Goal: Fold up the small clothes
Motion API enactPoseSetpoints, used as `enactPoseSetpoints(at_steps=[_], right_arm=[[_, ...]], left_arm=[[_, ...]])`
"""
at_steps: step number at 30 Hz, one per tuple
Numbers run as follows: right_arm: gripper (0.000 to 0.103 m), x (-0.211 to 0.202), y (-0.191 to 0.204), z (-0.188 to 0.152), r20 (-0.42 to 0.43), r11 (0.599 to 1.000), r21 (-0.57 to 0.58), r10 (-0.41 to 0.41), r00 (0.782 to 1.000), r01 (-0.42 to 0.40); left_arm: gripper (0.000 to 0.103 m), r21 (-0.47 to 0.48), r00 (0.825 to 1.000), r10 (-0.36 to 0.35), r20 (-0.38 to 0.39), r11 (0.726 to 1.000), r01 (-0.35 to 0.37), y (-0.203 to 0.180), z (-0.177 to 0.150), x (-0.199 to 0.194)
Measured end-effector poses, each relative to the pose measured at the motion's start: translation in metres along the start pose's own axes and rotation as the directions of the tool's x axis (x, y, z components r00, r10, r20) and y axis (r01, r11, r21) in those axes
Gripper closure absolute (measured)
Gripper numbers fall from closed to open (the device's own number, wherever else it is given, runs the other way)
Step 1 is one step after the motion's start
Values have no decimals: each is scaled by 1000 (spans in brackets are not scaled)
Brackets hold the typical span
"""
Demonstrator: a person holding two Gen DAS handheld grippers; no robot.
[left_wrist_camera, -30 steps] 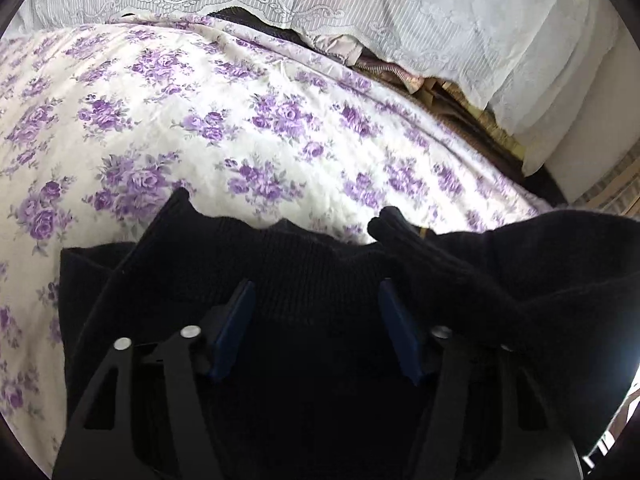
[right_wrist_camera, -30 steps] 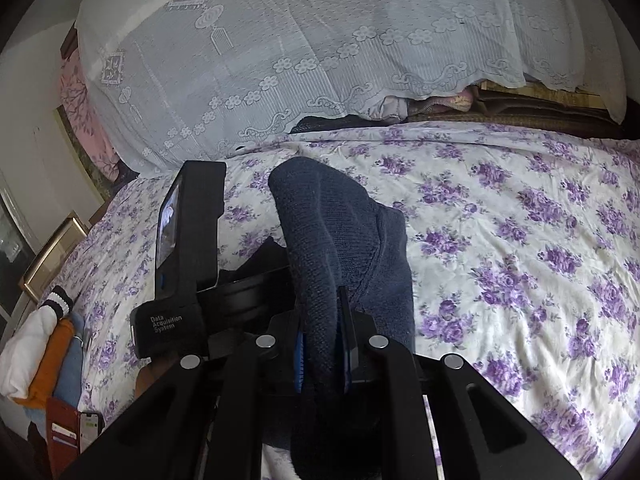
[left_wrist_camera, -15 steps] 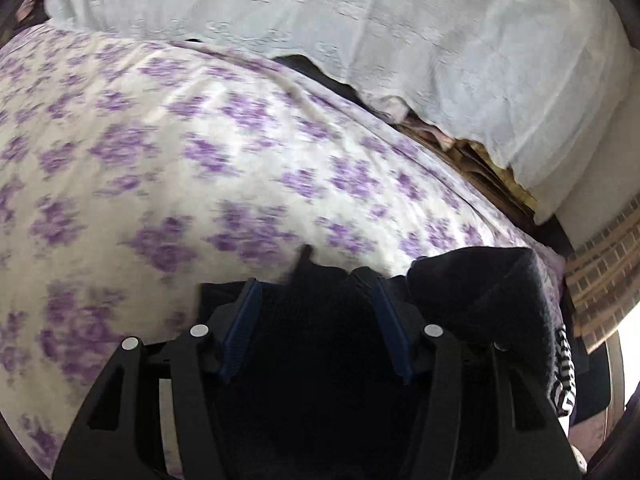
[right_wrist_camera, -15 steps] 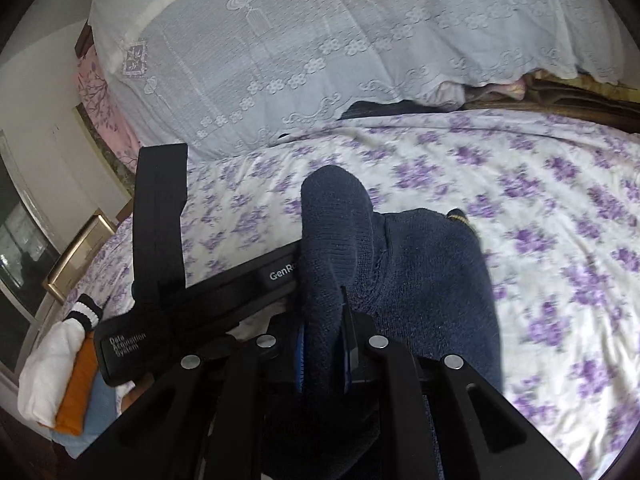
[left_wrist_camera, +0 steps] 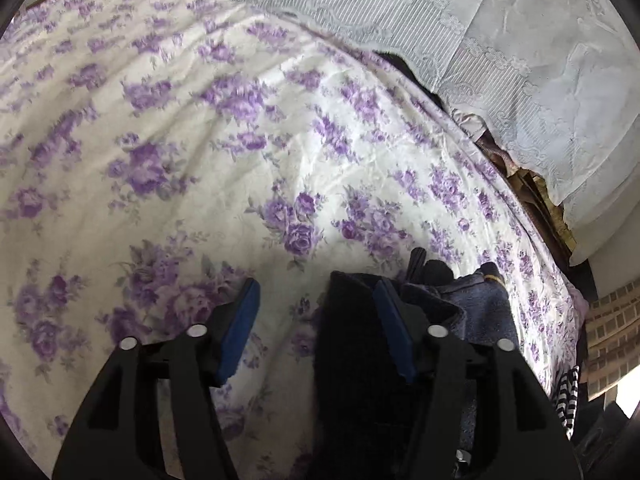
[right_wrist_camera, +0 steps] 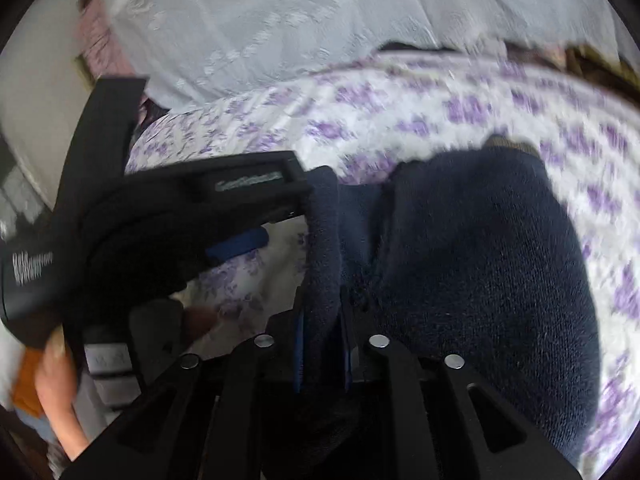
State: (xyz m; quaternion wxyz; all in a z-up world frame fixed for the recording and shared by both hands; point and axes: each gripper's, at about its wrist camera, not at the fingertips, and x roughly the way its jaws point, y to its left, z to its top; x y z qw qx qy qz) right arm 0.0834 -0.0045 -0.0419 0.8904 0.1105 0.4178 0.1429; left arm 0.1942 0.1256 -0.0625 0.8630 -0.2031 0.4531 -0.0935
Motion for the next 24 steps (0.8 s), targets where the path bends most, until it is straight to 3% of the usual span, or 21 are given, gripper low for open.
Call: enactPoseSetpoints(at_steps=[2,7,13,18,24], right_arm=[[66,-13,-3,1,0,996,10,86,996,-86],[66,-65,-2,-5,90,992,-62,111,990,-106],[77,-108,-29,-7,175,997,-29,78,982,-74],[79,-116,-46,-16,186,997,11,71,980,-74],[79,-102,-58,-34,146,997,32,61,987,-67]], left_arm=[[34,5,999,17,28,1000,-17,-2,-1,-10],[33,58,995,41,90,997,-47,-13,-6,-39],[27,180,989,24,143,982,-49,-45,-23,-68],[23,292,986,51,158,952,-96,-72,-46,-70],[23,309,985,107,136,940,-145,-65,-71,-58]])
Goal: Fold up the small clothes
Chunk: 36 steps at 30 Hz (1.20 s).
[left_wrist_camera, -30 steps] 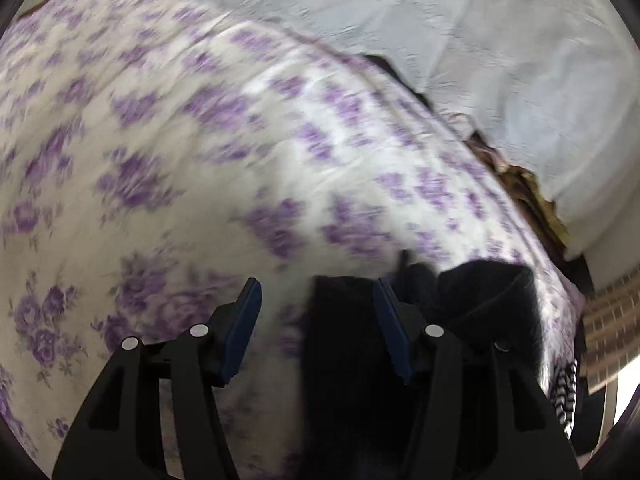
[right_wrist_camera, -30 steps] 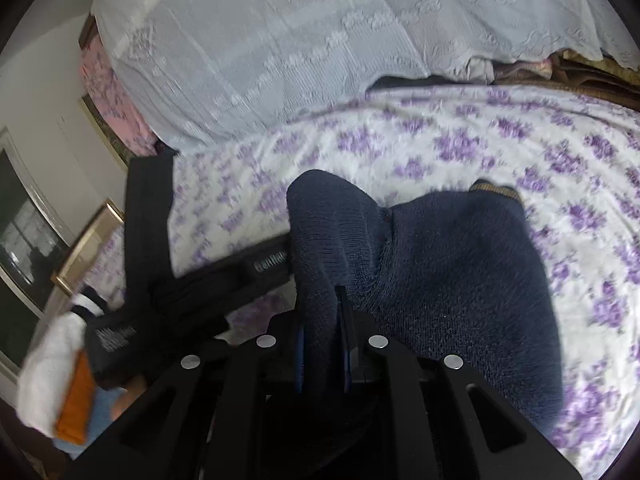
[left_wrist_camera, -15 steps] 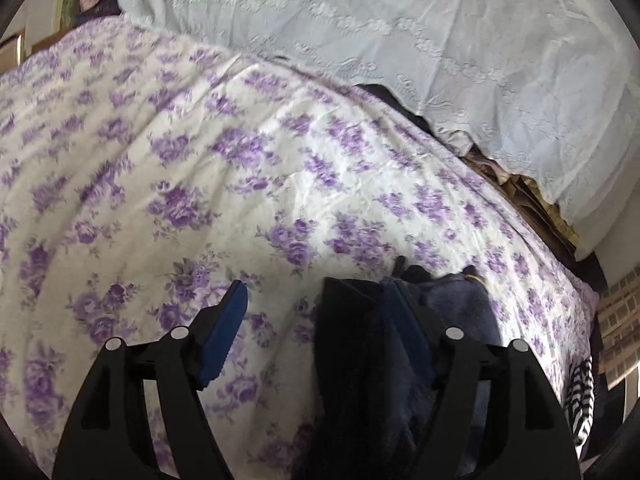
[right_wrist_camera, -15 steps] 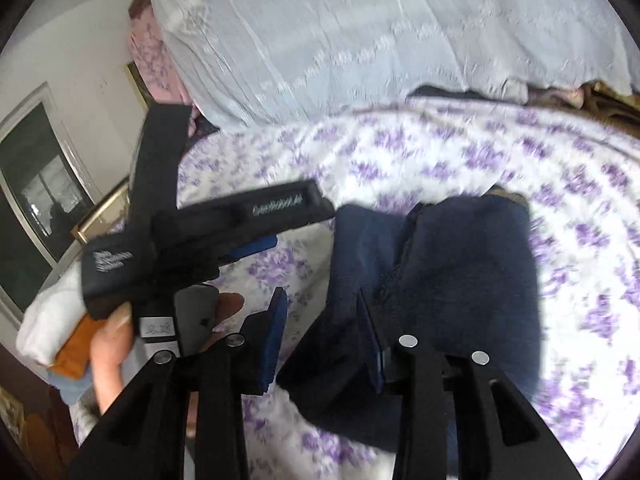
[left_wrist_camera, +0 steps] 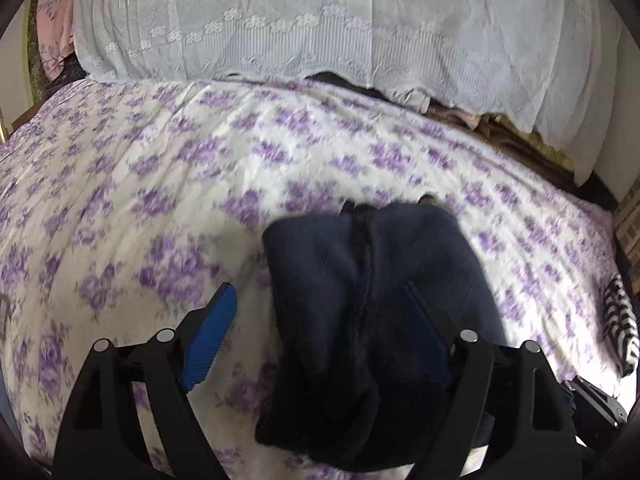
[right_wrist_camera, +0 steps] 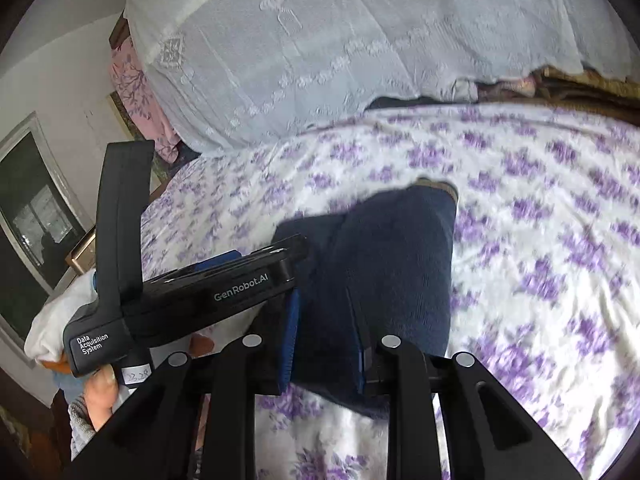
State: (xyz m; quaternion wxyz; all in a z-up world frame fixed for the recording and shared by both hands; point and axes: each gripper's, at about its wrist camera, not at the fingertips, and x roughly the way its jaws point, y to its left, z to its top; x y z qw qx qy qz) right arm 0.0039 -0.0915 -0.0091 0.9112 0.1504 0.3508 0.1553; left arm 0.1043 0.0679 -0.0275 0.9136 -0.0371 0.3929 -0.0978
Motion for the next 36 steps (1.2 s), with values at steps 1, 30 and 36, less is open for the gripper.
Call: enactPoseSetpoints(at_steps=[1,30,36], right_arm=[[79,2,-3,-3,1,1000,2,-10,1000,10],[103,24,-38,-40,-90,999,39,26,996,-22],[103,22,-38,-40,-85,999,31,13,996,-10]], left_arm=[[23,7,1000,10,-1,1000,-10,0,-2,0],[8,123,981,192,-1,974,-190,-12,-22,28],[8,111,985,171,-5,979,-170,-10,-21,25]])
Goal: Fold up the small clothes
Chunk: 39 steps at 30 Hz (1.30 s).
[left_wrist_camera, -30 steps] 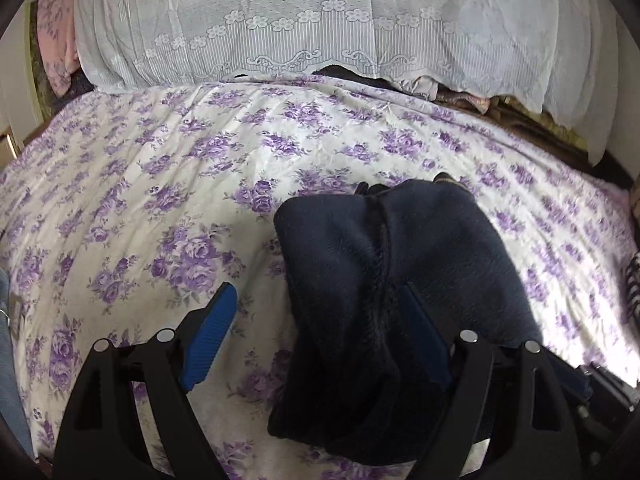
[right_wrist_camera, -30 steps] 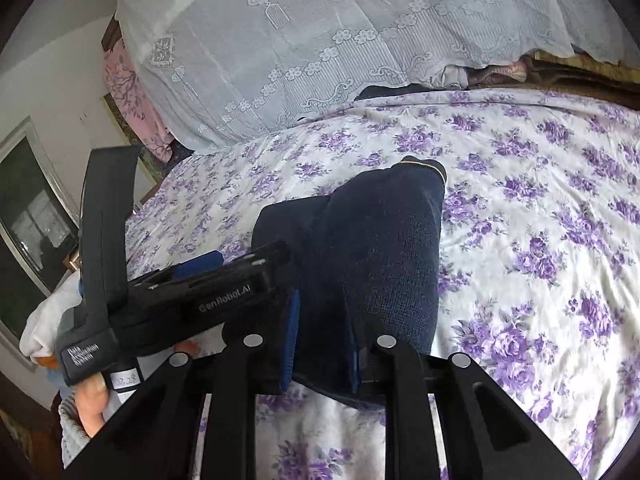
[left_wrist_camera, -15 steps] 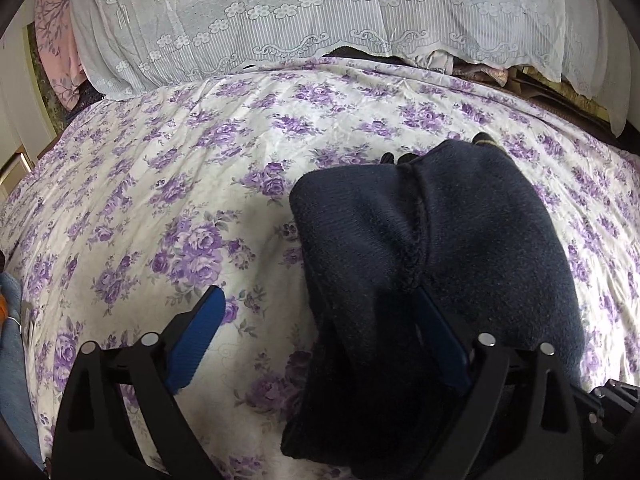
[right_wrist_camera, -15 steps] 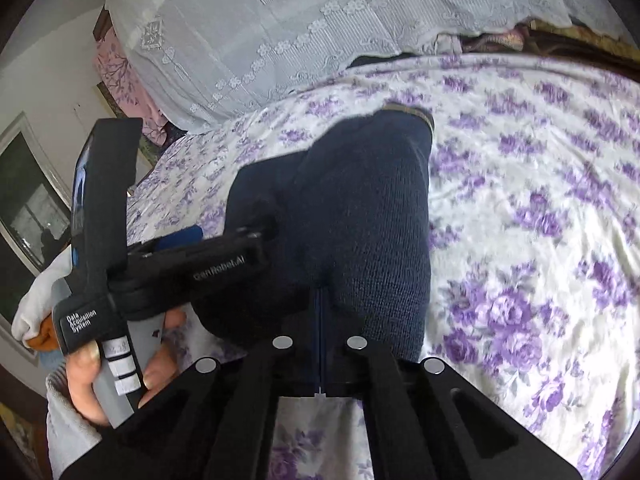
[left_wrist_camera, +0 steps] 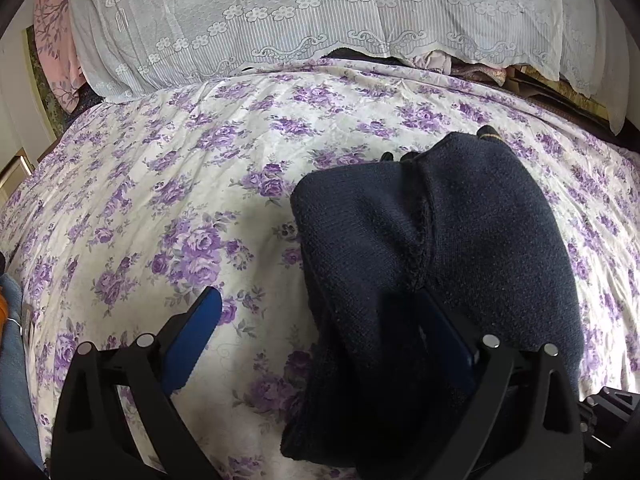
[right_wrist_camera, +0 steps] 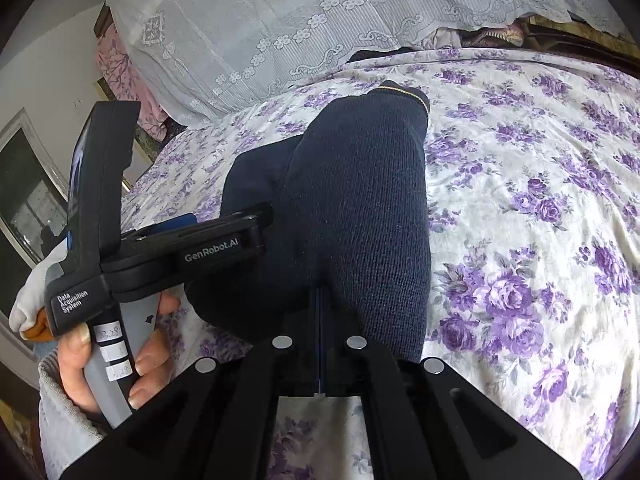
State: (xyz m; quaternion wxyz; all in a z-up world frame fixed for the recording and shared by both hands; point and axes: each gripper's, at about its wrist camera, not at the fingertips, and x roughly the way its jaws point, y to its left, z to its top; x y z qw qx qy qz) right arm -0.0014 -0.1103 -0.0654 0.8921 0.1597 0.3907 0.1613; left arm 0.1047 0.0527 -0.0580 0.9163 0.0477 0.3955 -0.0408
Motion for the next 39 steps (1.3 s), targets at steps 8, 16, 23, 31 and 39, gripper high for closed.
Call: enactPoseSetpoints(at_steps=[8,16,23,31,39], right_arm=[[103,-1,0,1,3,1000,-4,-3,1000,3],[103,-5,3,3,5,1000,-3,-6,1000,6],[99,-20,1,39,73,1000,12,-4,997,3],[98,7,-20,102,91,998,-4,-58,994,59],[103,64,-47,101,26,998,-25,-62,998,62]], left_arm=[[8,-66,995,-88,37,994,90,13,7,-17],[7,-49,997,-50,-51,998,48,9,2,9],[8,-80,996,-85,-3,993,85,13,5,-5],[8,-82,994,-108,-26,991,105,11,7,2],[4,-136,979,-180,-100,977,166,18,3,31]])
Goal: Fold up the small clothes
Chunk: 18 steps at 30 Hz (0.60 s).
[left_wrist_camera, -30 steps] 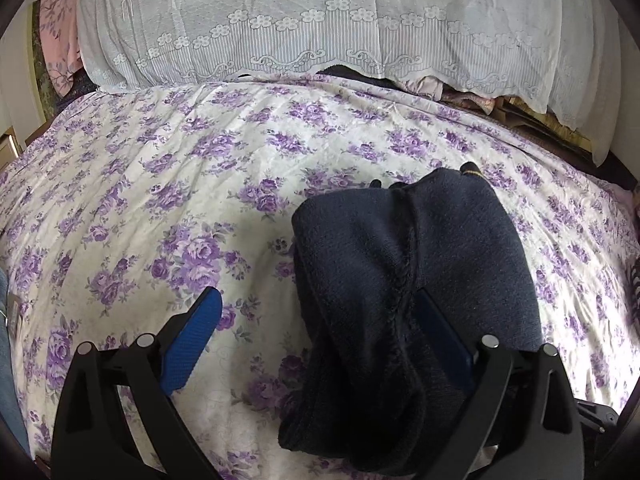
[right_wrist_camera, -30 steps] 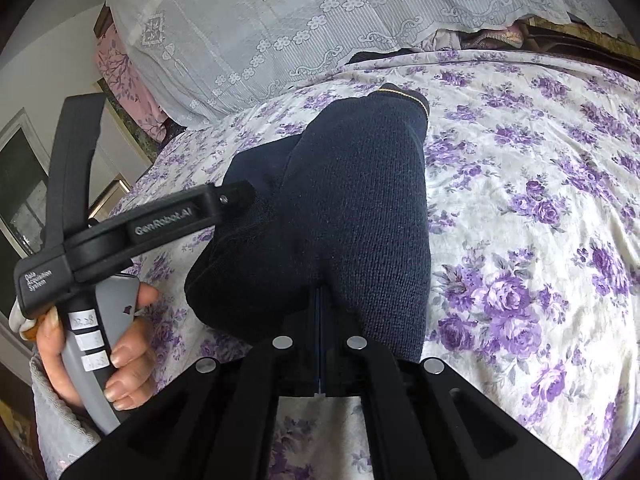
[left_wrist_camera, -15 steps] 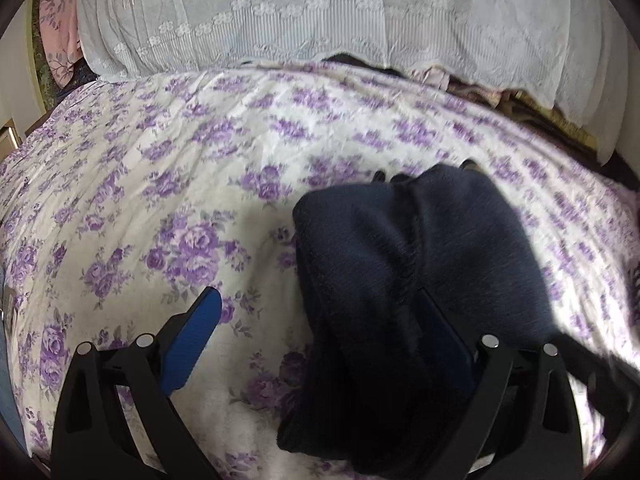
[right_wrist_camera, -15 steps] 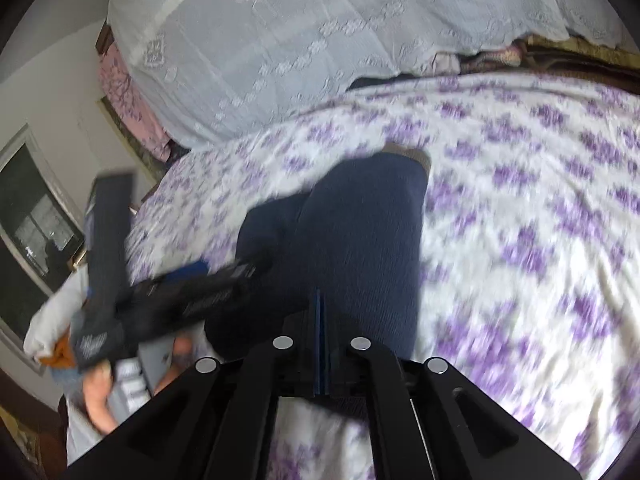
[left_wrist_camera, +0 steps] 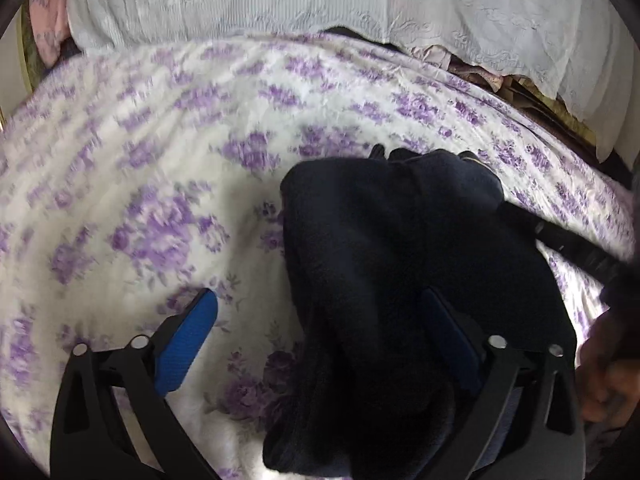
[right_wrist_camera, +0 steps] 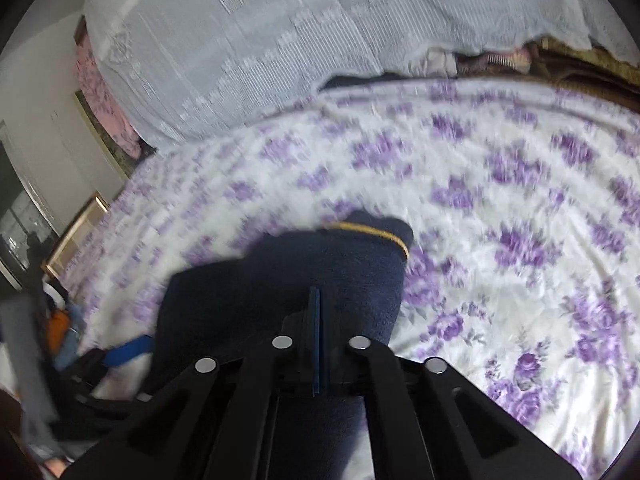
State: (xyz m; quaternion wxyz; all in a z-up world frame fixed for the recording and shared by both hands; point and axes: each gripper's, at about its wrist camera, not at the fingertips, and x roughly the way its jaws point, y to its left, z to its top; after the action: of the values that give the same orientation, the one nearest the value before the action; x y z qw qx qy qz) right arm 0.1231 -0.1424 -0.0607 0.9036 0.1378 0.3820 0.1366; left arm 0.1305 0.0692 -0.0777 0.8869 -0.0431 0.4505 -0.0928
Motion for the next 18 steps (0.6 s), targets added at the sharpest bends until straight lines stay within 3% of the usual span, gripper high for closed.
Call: enactPoseSetpoints(at_steps=[4,7,10,14,18], right_arm=[[103,0,1,0,1,1000,-5,-2,1000,2],[103,-5,-3,-1,17,1000,22,19,1000,-19],[103,-26,-5,-5,48,998,58,34,998,-37],[98,-60,9,-13,92,998,12,62,994,-64],[98,-76,22,-34,67,997,-37,75,995,-73]], left_arm=[[4,-55,997,-73,-36,996,71,10,1,7],[4,-61,996,-84,-20,995,82,9,0,3],[8,-83,990,-142,2,986,141,11,1,-8],[8,-80,987,-159,32,984,161,10,3,-22],[8,-90,985,-173,21,981,174,12,2,-23]])
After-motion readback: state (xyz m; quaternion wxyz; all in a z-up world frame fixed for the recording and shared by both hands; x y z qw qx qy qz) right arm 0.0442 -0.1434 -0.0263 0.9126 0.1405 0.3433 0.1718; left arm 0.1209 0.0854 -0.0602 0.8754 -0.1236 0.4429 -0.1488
